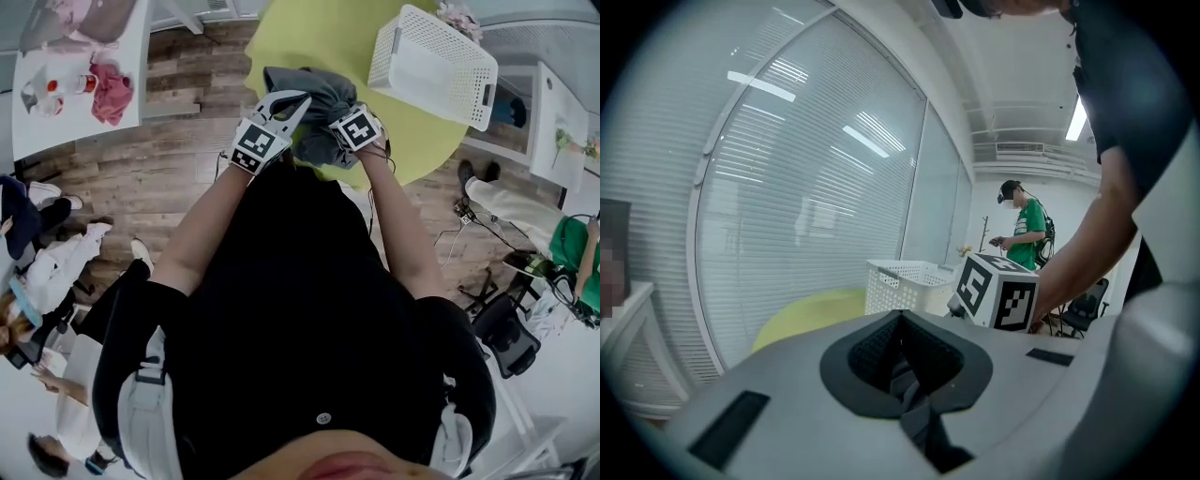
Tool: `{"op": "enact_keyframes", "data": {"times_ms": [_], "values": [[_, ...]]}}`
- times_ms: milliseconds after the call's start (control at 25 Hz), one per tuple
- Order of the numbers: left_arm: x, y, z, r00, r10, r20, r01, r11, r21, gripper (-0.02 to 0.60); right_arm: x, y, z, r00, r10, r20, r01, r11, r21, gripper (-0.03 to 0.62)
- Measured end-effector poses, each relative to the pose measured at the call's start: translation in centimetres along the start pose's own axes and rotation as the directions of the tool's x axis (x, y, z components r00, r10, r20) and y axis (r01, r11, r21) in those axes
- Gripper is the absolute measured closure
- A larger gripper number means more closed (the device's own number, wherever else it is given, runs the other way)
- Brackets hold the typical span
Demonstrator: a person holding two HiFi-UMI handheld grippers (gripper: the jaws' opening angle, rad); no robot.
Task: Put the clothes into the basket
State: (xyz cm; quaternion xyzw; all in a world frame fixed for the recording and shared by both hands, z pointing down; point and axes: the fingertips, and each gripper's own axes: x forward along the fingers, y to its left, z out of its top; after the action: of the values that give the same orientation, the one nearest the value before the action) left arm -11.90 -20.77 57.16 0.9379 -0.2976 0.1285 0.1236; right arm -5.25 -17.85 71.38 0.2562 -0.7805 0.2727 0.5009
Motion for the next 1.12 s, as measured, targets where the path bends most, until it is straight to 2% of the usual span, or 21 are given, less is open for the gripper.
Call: {"op": "enact_keyframes", "data": {"times_ms": [400,800,960,1120], "values": [[-1.1,-3.6,4.0,0.993,-0.103,0.057,0.101,0.994,0.037,0.574,-6.1,2.3,-2.6,0.999,-0.049,0.018,0.05,0.997,-0.052,0.227],[1.2,-8.9,8.9,0.974,-0.207,0.09,0.198,0.975,0.103,0.574,-12.4,1.7,-6.2,0.996,-0.088,0.031,0.089,0.994,-0.067,0.227],[2.7,-10.9,10.3,0.97,-0.223,0.095,0.211,0.97,0.122,0.574,-14.3,0.1,-7.8,0.995,-0.096,0.031,0.098,0.991,-0.092,0.227],[4.5,-12.8,11.2,0.973,-0.208,0.099,0.197,0.974,0.115,0.574,-16.6,-2.0,-9.6,0.994,-0.103,0.027,0.106,0.986,-0.132,0.227]]}}
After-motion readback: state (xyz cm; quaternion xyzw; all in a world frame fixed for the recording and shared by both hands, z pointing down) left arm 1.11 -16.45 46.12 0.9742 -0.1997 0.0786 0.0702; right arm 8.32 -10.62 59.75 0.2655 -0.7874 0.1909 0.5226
